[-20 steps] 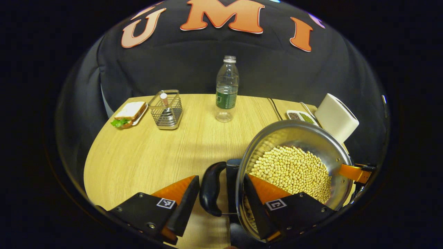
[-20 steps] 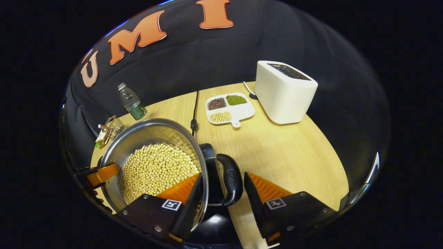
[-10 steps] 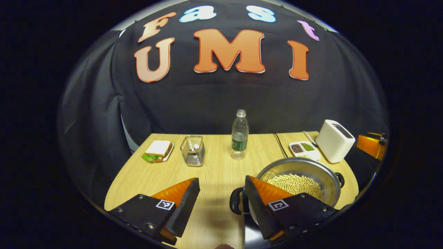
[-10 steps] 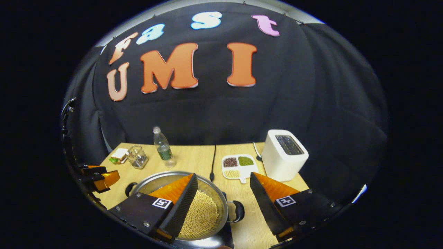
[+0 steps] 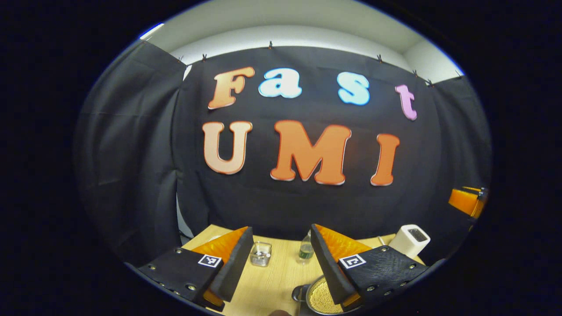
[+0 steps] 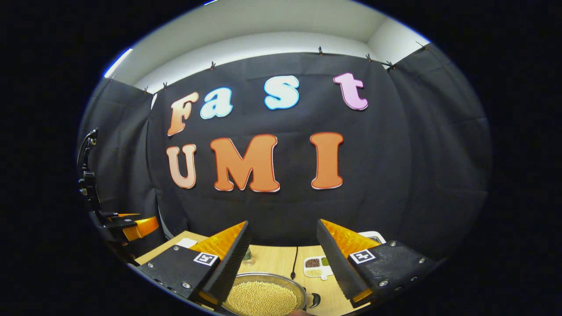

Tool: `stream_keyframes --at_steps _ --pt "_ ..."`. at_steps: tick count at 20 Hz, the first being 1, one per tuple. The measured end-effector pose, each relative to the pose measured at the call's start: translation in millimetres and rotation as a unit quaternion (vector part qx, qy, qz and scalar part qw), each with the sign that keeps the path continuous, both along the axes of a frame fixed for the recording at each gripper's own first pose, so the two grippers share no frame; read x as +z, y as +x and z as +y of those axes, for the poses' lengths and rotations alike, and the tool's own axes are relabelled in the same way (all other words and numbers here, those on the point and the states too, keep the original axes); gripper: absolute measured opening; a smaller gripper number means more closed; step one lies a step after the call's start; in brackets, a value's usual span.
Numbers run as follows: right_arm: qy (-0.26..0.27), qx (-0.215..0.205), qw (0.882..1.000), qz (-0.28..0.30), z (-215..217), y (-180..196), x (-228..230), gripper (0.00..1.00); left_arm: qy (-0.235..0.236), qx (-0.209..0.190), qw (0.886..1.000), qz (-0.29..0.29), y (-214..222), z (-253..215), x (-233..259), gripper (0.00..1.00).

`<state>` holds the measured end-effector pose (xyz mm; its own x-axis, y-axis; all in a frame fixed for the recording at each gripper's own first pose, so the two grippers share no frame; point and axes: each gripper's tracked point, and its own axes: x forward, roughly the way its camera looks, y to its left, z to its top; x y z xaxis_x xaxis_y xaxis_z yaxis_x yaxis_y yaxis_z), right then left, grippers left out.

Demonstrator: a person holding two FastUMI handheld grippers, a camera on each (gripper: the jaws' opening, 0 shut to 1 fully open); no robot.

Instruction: First push the handle of the pot to place it horizontally, then grasp the pot with both hands and set it on the induction cooktop.

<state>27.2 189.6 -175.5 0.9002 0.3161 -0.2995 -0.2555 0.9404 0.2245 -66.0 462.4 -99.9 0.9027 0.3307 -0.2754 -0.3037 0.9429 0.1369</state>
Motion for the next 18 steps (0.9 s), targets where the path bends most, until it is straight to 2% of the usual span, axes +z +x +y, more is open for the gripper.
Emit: stream_keyframes --at_steps 6,7,10,14,15,18 --pt "0.016 0.004 0.999 -0.034 -6 1 56 0.93 0.015 -0.033 0.994 -0.102 3 -22 112 0.8" --pt "0.02 0.005 0.999 -0.047 -6 4 70 0.98 0.011 -0.035 0.994 -0.106 0 -26 123 0.8" --pt "0.018 0.007 0.998 -0.068 -4 2 98 0.93 -0.003 -0.048 0.99 -0.13 6 -35 155 0.8" --pt "0.023 0.004 0.997 -0.076 -8 6 129 0.93 0.014 -0.047 0.989 -0.138 7 -36 186 0.8" --pt "0.024 0.0 0.996 -0.08 -9 8 137 0.98 0.015 -0.046 0.989 -0.14 9 -36 191 0.79" --pt "0.025 -0.005 0.995 -0.091 -16 10 154 0.98 0.003 -0.044 0.988 -0.149 7 -32 204 0.79"
